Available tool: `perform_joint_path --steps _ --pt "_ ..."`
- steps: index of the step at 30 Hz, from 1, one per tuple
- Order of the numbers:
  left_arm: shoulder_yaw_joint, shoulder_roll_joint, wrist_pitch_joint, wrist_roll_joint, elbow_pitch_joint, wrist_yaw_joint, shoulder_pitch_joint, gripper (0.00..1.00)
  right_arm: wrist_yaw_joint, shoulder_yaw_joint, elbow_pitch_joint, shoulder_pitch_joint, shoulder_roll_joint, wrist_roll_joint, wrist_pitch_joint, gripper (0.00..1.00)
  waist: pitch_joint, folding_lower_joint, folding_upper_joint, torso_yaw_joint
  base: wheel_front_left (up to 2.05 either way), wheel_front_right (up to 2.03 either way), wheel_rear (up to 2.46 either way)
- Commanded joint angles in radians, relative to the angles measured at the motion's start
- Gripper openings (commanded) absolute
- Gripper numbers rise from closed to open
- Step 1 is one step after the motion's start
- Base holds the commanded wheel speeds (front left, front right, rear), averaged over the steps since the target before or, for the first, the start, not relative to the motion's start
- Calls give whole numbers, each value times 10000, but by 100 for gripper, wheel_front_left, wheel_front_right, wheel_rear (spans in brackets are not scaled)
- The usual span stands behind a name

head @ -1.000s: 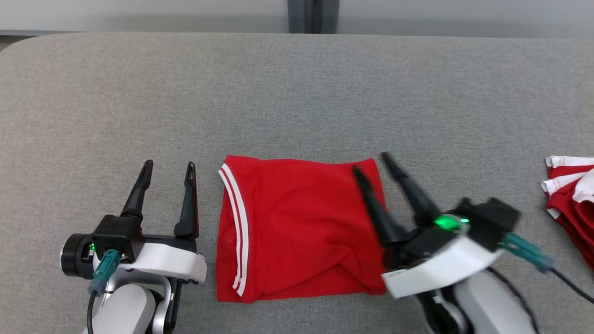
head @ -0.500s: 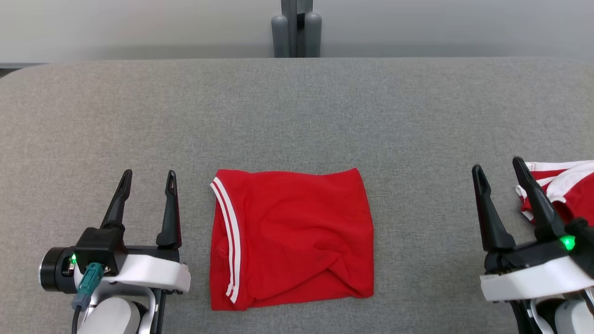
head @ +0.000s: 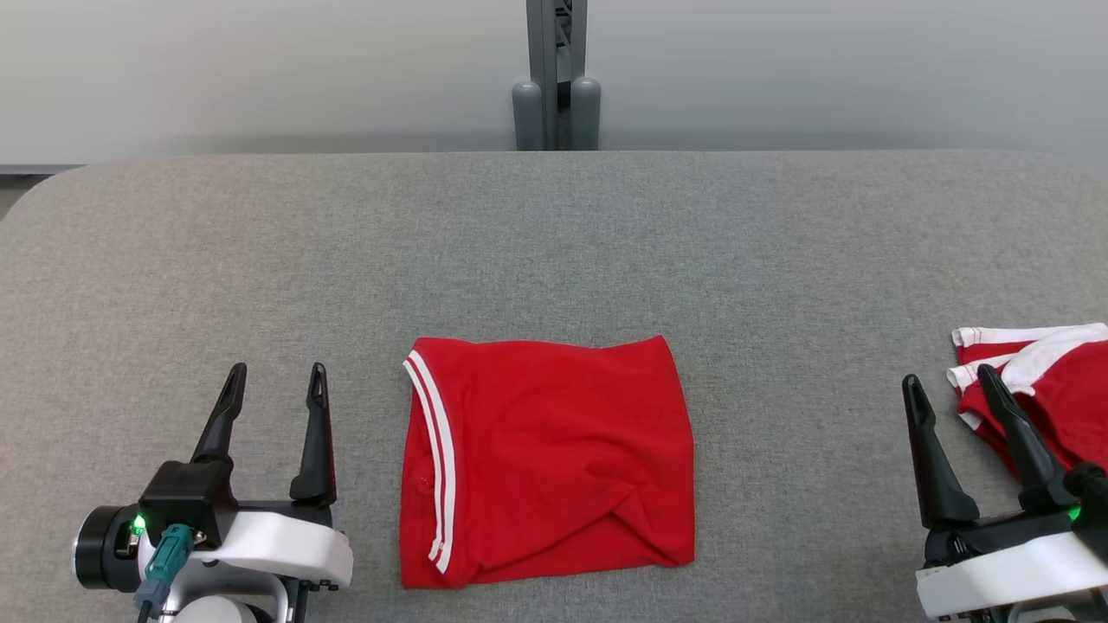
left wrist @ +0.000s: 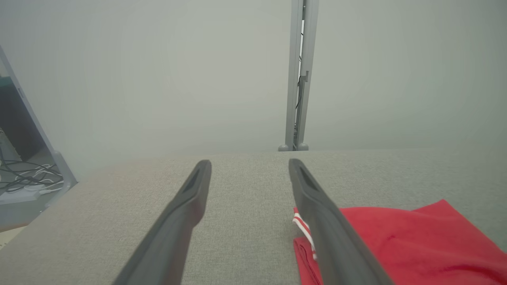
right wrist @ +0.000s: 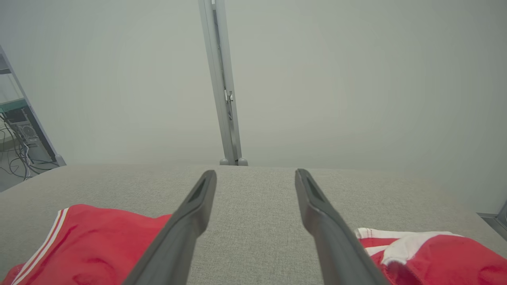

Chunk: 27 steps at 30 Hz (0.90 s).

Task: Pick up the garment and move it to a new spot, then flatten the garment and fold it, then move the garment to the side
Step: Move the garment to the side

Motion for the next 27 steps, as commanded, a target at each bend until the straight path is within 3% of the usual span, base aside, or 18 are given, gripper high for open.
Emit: perform_joint_path --steps 1,12,13,14,20,27 --pt "49 51 -23 -15 -49 39 37 100 2 -40 -67 119 -22 -8 73 100 2 0 -1 10 0 0 0" --pt "178 -47 -224 4 -94 -76 -288 100 2 7 -91 8 -36 13 143 100 129 0 -1 157 0 0 0" --pt "202 -74 -254 0 -62 -91 -300 100 2 42 -69 -13 -42 40 141 34 128 0 -1 177 0 0 0" --pt "243 -109 -282 -2 -42 -111 -334 100 2 97 -22 -26 -46 90 178 0 128 0 -1 198 0 0 0" --pt "375 -293 -383 47 196 -461 -577 100 2 746 326 -246 -267 141 67 0 201 0 -1 477 0 0 0" --pt "664 -536 -427 278 440 -1166 -966 100 2 2108 1815 -788 -716 412 -420 0 420 0 -1 1073 0 0 0"
